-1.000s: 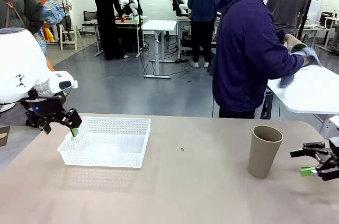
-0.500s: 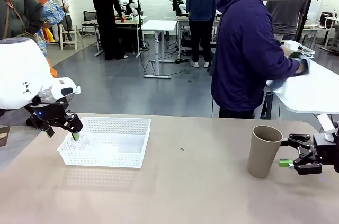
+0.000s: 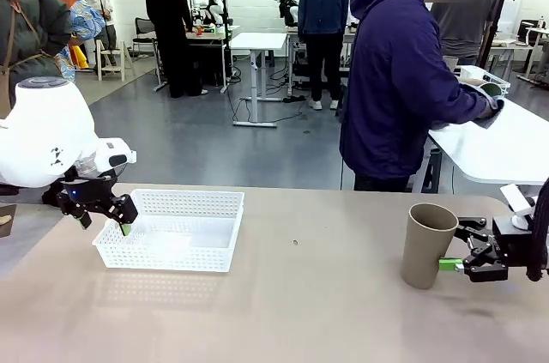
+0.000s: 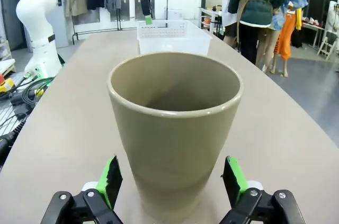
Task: Clean and organize the cups into the basket.
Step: Pick up the Organizing basket and move it to the center of the table, then pick up the Reusable plastic cup from the right side of the table and place it inside the Organizing basket.
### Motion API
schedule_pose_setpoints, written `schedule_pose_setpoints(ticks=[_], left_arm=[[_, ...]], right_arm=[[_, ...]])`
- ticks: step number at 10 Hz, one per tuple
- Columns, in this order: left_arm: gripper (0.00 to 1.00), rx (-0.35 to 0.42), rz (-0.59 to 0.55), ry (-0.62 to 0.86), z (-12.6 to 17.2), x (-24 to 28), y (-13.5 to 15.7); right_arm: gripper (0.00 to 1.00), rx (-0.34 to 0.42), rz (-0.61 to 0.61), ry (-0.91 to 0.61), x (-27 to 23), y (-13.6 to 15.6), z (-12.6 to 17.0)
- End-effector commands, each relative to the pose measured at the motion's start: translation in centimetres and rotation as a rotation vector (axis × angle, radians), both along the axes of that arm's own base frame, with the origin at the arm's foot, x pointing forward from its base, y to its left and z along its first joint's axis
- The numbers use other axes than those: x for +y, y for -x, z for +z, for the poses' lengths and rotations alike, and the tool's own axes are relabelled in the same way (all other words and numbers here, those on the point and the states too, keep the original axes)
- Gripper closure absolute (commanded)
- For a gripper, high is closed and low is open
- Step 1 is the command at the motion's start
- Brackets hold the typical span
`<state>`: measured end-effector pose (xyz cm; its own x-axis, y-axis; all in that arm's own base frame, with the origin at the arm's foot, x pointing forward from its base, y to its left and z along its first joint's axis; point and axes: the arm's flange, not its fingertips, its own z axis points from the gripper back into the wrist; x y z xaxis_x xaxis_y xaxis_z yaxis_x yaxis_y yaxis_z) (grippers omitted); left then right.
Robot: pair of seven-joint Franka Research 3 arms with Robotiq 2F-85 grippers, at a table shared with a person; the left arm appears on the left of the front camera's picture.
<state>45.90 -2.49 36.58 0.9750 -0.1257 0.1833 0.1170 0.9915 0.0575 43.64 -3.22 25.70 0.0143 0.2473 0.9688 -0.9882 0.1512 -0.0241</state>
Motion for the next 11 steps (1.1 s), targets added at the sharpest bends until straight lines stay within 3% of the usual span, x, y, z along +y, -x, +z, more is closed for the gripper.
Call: schedule_pose_setpoints(ticks=[1,7,8,9,10,11], left_arm=[[0.0,-0.008,0.018,-0.035,-0.8,-0.5,-0.8],[0.0,0.023,0.008,-0.003,-1.9,-1.3,-1.0],[0.0,0.021,0.001,0.01,-1.9,-1.3,-1.1],[0.0,0.025,0.006,0.021,-1.9,-1.4,-1.1],[0.6,0.026,-0.01,0.029,-1.9,-1.3,-1.1],[0.6,0.027,-0.013,0.028,-1.8,-1.3,-1.1]], right_arm=[[0.0,0.022,0.016,-0.029,1.2,-1.3,-0.7],[0.0,0.033,0.082,-0.052,3.7,-2.2,-1.7],[0.41,0.024,0.1,-0.059,3.6,-2.1,-1.8],[0.58,0.023,0.109,-0.056,3.6,-2.1,-1.8],[0.99,0.022,0.106,-0.055,3.5,-2.1,-1.9],[1.0,0.022,0.106,-0.055,3.5,-2.0,-1.9]])
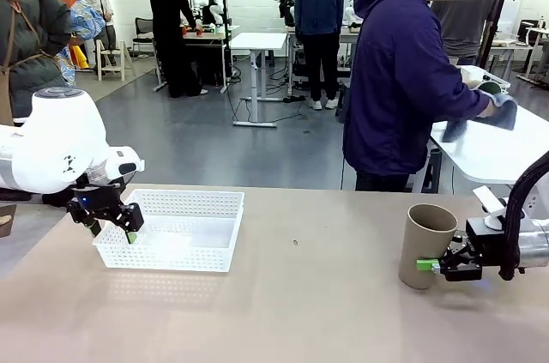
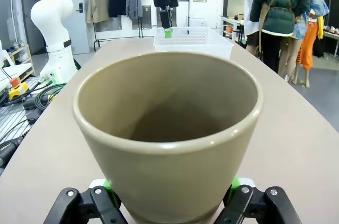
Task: Clean and organize the cups into the basket.
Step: Pick up the Organizing basket and move it to the center of the table, then pick up the Reusable plastic cup from the right side of the table and place it inside the Organizing basket.
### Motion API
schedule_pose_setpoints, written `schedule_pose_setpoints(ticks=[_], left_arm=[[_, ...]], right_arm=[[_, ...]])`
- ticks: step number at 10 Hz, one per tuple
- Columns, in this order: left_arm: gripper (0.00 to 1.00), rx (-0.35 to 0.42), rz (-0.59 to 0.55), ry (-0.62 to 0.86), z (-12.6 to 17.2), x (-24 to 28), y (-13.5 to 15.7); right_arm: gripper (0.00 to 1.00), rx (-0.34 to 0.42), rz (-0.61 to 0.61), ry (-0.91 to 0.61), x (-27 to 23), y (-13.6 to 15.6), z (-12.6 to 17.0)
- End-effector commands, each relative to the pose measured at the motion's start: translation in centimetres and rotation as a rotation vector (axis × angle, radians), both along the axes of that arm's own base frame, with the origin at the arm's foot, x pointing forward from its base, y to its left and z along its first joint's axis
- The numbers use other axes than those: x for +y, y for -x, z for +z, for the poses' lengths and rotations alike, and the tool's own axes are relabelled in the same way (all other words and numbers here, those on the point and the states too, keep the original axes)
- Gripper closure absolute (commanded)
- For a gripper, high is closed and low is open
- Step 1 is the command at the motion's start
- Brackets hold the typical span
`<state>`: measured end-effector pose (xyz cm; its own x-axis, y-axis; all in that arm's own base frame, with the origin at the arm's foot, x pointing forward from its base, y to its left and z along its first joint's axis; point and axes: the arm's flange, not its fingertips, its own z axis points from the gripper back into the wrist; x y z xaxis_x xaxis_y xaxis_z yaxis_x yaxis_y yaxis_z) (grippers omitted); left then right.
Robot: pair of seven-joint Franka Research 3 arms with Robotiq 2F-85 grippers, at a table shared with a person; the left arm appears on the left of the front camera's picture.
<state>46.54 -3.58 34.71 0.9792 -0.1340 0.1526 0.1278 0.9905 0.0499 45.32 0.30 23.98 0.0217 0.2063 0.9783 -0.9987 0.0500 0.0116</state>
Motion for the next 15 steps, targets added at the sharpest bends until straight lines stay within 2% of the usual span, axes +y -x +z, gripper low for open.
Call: schedule_pose_setpoints(ticks=[1,2,3,4,5,6,7,9,10,11,12,13,15], left_arm=[[1.0,0.0,-0.001,0.026,0.0,-0.2,-0.5],[0.62,0.01,0.004,0.023,0.0,-0.2,-0.5],[1.0,0.037,0.02,0.016,-0.1,-0.2,-0.5],[1.0,0.052,0.036,0.014,-0.1,-0.3,-0.6],[1.0,0.052,0.034,0.013,-0.1,-0.3,-0.6],[1.0,0.044,0.034,0.012,-0.1,-0.2,-0.6],[1.0,0.041,0.034,0.014,-0.2,-0.3,-0.7],[1.0,0.039,0.04,0.014,-0.2,-0.3,-0.7],[1.0,0.037,0.039,0.012,-0.2,-0.3,-0.7],[1.0,0.039,0.038,0.013,-0.2,-0.4,-0.7],[1.0,0.019,0.021,0.015,0.0,-1.1,-0.4],[1.0,0.044,0.037,0.031,0.9,-2.6,0.4],[1.0,0.029,0.058,0.013,2.9,-6.8,2.3]], right_arm=[[1.0,-0.012,0.005,-0.011,0.0,-0.3,-0.1],[1.0,-0.013,0.005,-0.012,-0.1,-0.3,-0.2],[0.74,-0.016,0.003,-0.012,-0.2,-0.2,-0.2],[0.74,-0.017,0.003,-0.014,-0.2,-0.2,-0.2],[1.0,-0.016,0.004,-0.014,-0.3,-0.2,-0.1],[0.74,-0.012,0.01,-0.015,-0.4,-0.1,-0.2],[1.0,-0.013,0.008,-0.017,-0.6,0.0,-0.1],[1.0,-0.019,0.008,-0.017,-0.9,0.3,0.1],[0.74,-0.02,0.008,-0.016,-1.0,0.3,0.2],[0.73,-0.004,-0.014,-0.003,-1.0,0.5,0.3],[0.88,0.056,-0.025,0.011,-0.9,1.1,1.4],[0.88,0.114,-0.061,0.033,-1.0,2.0,3.5],[0.88,0.113,-0.089,0.022,-1.5,4.3,10.0]])
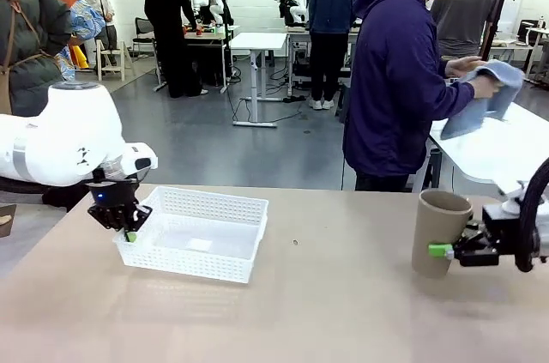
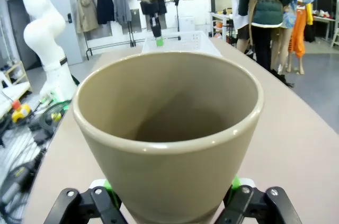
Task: Clean and organize the cups into the basket.
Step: Pick up the Organizing basket and move it to the center of the table, then pick up the Reusable plastic cup from the right side of the table and place it inside the Organizing basket.
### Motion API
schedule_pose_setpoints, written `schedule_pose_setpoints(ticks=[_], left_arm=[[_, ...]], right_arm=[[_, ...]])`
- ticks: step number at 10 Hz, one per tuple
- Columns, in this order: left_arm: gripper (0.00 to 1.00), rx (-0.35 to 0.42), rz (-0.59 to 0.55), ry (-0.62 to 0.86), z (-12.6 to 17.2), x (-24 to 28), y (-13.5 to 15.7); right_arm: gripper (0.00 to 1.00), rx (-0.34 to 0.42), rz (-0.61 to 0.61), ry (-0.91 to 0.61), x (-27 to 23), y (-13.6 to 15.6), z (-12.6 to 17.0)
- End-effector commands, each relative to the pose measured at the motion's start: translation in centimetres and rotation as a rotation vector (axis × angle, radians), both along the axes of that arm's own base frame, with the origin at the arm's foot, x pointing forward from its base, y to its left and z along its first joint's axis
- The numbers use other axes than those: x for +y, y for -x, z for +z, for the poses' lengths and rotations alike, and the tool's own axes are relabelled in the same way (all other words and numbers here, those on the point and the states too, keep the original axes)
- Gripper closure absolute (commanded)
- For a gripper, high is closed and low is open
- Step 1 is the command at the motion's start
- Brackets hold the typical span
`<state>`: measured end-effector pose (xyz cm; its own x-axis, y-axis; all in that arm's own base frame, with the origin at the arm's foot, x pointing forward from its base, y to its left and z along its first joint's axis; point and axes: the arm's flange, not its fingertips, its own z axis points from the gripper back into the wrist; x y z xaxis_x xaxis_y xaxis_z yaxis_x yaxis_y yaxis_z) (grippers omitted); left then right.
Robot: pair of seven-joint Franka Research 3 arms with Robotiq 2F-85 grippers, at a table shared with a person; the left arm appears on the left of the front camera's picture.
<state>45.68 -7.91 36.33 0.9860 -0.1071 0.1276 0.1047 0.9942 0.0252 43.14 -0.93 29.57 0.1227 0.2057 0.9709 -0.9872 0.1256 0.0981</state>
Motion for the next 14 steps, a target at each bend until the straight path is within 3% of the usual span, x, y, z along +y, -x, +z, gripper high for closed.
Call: schedule_pose_setpoints(ticks=[1,4,6,7,10,14], left_arm=[[1.0,-0.005,0.056,-0.025,1.7,-4.3,1.8],[1.0,-0.011,0.142,-0.047,2.2,-9.8,2.2],[1.0,-0.02,0.15,-0.064,1.9,-13.2,2.2],[1.0,-0.024,0.143,-0.055,2.2,-14.7,2.1],[1.0,-0.051,0.094,-0.054,3.6,-20.2,2.4],[1.0,-0.025,0.07,-0.088,2.3,-24.7,2.4]], right_arm=[[0.88,0.044,-0.021,0.003,-0.5,3.0,7.7],[0.88,0.017,-0.074,0.011,-0.2,6.0,18.4],[0.88,0.012,-0.108,0.013,0.3,7.1,22.6],[0.88,-0.009,-0.077,0.007,-0.3,5.9,19.6],[0.88,-0.009,-0.077,0.007,-0.3,5.9,19.6],[0.88,-0.009,-0.077,0.007,-0.3,5.9,19.6]])
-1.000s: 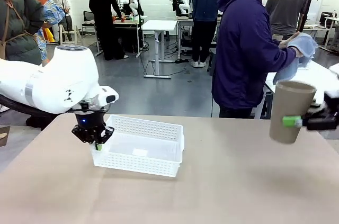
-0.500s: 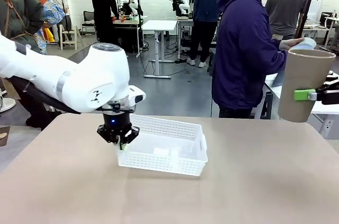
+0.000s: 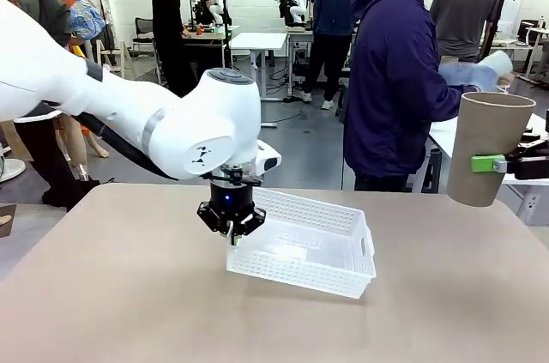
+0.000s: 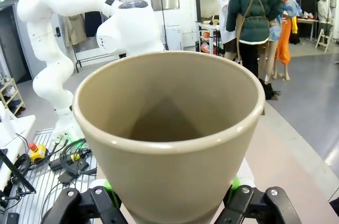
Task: Clean and organize the cups into the basket.
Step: Pick up the Organizing basket and move it to the center of the table, then pick up the Reusable plastic cup from the right side of the table and place it inside the Organizing basket.
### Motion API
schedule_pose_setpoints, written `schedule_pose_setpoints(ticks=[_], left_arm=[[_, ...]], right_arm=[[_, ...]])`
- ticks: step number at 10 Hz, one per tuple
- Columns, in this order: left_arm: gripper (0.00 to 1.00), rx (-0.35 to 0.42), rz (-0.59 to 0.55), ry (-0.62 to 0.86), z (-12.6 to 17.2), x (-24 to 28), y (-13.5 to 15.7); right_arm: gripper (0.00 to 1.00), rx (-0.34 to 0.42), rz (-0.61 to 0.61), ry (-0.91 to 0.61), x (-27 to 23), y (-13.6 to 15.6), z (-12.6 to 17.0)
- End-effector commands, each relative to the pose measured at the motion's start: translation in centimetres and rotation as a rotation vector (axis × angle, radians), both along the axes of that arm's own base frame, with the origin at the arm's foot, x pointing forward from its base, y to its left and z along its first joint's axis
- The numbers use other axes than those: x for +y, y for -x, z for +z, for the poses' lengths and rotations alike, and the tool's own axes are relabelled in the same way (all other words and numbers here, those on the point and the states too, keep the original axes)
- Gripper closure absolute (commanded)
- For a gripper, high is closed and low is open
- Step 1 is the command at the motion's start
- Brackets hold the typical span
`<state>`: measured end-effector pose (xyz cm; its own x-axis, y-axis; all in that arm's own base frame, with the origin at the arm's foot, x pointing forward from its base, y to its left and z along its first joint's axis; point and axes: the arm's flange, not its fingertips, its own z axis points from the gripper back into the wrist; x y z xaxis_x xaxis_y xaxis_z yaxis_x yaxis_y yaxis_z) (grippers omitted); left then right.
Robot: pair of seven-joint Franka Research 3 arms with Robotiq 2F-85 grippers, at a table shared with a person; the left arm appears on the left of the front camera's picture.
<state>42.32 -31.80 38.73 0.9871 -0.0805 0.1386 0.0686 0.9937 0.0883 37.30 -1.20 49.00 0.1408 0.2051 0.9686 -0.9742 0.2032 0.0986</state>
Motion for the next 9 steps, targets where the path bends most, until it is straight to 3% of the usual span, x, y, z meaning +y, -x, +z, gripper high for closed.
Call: schedule_pose_setpoints(ticks=[1,3,4,5,6,7,9], left_arm=[[1.0,0.005,0.054,-0.031,-0.7,-0.9,-1.2],[1.0,0.026,0.075,-0.029,-1.1,-0.3,-0.9],[1.0,0.025,0.019,-0.009,-1.2,-0.2,-0.6],[1.0,0.025,0.019,-0.009,-1.2,-0.2,-0.6],[1.0,0.025,0.019,-0.009,-1.2,-0.2,-0.6],[1.0,0.025,0.019,-0.009,-1.2,-0.2,-0.6],[1.0,0.025,0.019,-0.009,-1.2,-0.2,-0.6]], right_arm=[[0.88,-0.011,0.001,-0.003,-0.1,0.0,0.2],[0.88,-0.011,0.001,-0.003,-0.1,0.0,0.2],[0.88,-0.011,0.001,-0.003,-0.1,0.0,0.2],[0.16,-0.002,0.0,0.0,0.0,0.0,0.1],[0.16,-0.04,0.032,0.1,0.7,0.8,0.0],[0.16,-0.03,0.036,0.237,3.3,0.8,1.1],[0.16,0.059,0.143,0.507,11.3,-0.3,3.5]])
